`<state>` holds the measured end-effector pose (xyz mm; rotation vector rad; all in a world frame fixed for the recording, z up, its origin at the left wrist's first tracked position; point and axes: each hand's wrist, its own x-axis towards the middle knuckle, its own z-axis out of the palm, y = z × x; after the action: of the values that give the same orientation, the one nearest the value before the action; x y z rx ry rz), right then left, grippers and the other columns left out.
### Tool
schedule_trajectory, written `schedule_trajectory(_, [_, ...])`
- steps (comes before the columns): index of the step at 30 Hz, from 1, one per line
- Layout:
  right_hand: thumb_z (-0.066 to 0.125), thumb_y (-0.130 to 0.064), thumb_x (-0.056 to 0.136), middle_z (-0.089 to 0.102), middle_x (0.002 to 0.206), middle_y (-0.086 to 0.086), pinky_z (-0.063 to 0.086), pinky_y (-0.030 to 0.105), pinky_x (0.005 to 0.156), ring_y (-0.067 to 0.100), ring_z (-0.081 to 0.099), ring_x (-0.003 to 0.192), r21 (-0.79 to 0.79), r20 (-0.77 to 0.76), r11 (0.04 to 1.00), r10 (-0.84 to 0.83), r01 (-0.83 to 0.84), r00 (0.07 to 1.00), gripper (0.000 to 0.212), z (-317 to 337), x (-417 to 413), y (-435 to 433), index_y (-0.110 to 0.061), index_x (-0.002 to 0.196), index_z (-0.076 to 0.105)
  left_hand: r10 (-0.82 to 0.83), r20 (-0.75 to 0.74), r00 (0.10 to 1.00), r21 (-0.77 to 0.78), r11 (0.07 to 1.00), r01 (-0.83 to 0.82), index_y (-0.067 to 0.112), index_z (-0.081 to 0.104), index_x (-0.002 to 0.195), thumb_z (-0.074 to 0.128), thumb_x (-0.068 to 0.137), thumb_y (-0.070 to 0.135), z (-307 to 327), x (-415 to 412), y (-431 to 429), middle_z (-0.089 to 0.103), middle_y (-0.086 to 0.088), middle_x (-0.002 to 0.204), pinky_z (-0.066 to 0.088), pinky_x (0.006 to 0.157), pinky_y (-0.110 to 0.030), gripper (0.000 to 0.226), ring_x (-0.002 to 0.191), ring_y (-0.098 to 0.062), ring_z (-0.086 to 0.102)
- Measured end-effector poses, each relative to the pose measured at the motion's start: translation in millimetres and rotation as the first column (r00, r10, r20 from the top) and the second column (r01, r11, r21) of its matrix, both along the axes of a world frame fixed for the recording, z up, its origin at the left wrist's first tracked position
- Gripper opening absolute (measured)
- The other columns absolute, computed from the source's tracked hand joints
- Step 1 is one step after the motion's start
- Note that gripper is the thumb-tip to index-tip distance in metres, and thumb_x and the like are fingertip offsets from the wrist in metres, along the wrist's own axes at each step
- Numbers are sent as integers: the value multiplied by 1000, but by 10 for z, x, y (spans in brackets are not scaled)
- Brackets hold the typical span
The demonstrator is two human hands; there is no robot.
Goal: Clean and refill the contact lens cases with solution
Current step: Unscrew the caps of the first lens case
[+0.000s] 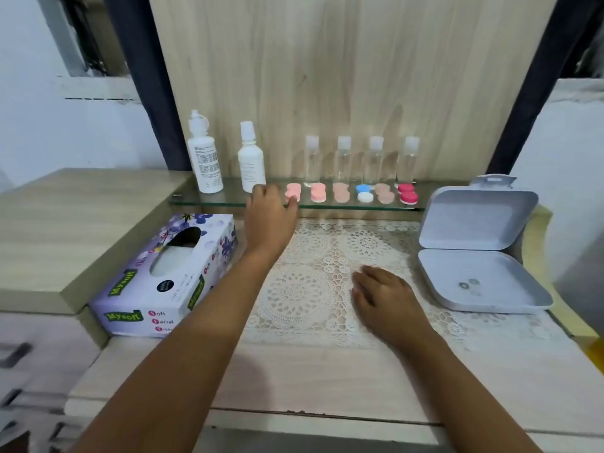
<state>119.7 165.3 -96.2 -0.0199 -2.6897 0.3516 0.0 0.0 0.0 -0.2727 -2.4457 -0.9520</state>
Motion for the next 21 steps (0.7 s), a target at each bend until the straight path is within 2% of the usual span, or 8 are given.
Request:
schedule_trajectory(6, [32,-36,85,61,123,9,42,43,96,27,55,116,-11,21,1000,-5,5,1000,49,3,-18,6,-13,115,64,68,166,984,-78,995,-56,4,53,119,52,91,43,73,-216,136,46,-15,126,37,88,-37,49,118,-31,37])
schedule_trajectory(10, [34,-36,86,60,125,6,38,41,98,25,52,120,-36,14,999,-17,18,1000,48,26,-8,3,-14,115,64,85,177,981,-94,993,-69,7,60,117,52,90,41,95,-291,135,51,-14,121,38,87,-38,44,115,-32,39])
schedule_trajectory(14, [35,-36,86,57,129,5,35,41,101,25,49,123,-56,51,998,-14,17,999,48,44,-3,1,-16,119,62,50,153,987,-37,998,-45,9,65,111,53,88,37,60,-301,85,59,-13,111,45,85,-41,38,106,-33,48])
schedule_trajectory(19, [35,-35,85,56,131,5,33,39,103,23,47,124,-64,76,998,-1,6,997,48,88,15,-11,-16,120,61,-135,10,991,148,980,132,7,69,101,60,83,23,18,40,-82,63,-8,93,46,77,-37,26,92,-25,55])
schedule_trajectory(21, [37,-33,84,58,125,5,35,40,100,25,50,120,-73,71,997,-2,7,997,45,95,13,-9,-14,114,63,-225,22,974,161,963,218,10,68,102,62,83,19,-28,269,-150,59,-1,93,39,73,-30,22,89,-17,51])
